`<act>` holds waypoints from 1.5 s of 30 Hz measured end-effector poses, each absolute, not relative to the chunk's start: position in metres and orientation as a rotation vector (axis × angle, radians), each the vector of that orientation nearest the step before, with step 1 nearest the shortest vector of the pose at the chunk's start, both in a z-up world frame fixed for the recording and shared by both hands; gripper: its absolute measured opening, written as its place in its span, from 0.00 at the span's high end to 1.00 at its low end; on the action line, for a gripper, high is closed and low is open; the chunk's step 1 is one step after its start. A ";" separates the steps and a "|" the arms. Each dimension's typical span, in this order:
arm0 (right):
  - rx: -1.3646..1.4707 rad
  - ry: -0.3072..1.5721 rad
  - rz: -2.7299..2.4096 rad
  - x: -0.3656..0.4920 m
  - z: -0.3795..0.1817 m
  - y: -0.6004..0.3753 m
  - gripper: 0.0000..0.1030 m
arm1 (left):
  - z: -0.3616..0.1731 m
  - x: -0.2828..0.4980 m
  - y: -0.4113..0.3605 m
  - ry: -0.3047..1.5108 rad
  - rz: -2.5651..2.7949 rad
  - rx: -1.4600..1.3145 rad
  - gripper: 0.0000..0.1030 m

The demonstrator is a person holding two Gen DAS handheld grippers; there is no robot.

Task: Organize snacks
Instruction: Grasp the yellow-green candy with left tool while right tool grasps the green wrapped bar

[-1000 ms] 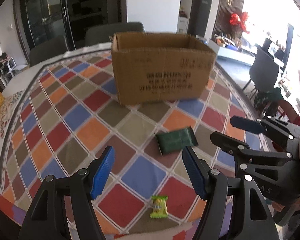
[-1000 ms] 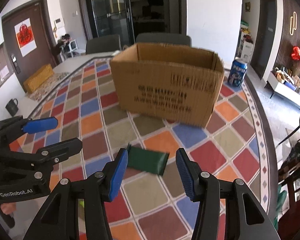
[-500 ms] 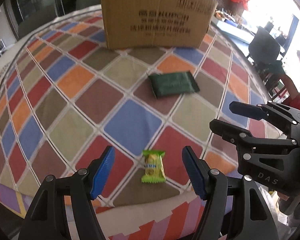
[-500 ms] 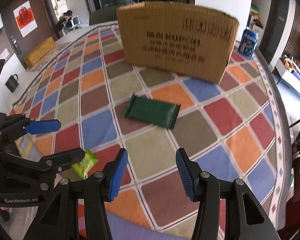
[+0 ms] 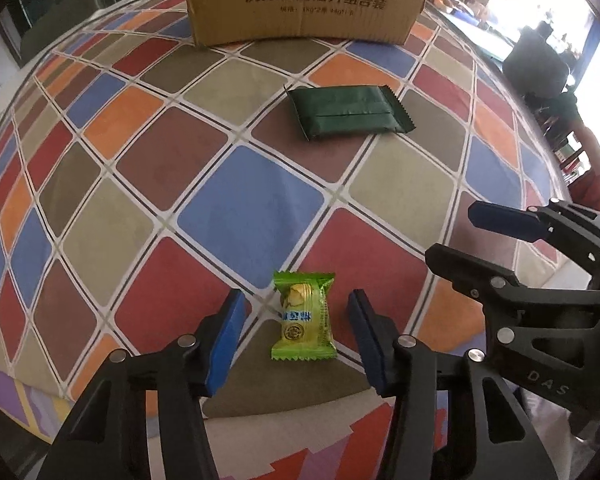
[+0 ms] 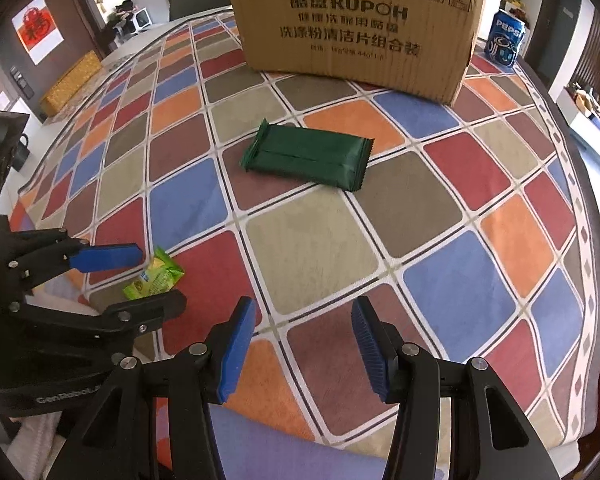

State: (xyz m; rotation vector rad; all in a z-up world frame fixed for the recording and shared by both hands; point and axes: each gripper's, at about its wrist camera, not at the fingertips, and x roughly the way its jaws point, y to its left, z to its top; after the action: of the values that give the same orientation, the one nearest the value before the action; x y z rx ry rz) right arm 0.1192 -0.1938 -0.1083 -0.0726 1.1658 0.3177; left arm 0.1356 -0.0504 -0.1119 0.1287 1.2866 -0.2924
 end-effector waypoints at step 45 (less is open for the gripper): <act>-0.657 1.091 0.660 0.223 -0.108 -0.128 0.33 | -0.086 0.195 -0.039 1.159 -0.156 0.028 0.78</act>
State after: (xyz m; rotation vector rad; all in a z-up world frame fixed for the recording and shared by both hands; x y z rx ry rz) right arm 0.2235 -0.1280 -0.1083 -0.6567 1.0907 0.6599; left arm 0.1945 -0.0392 -0.0861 0.0277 1.1594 -0.1556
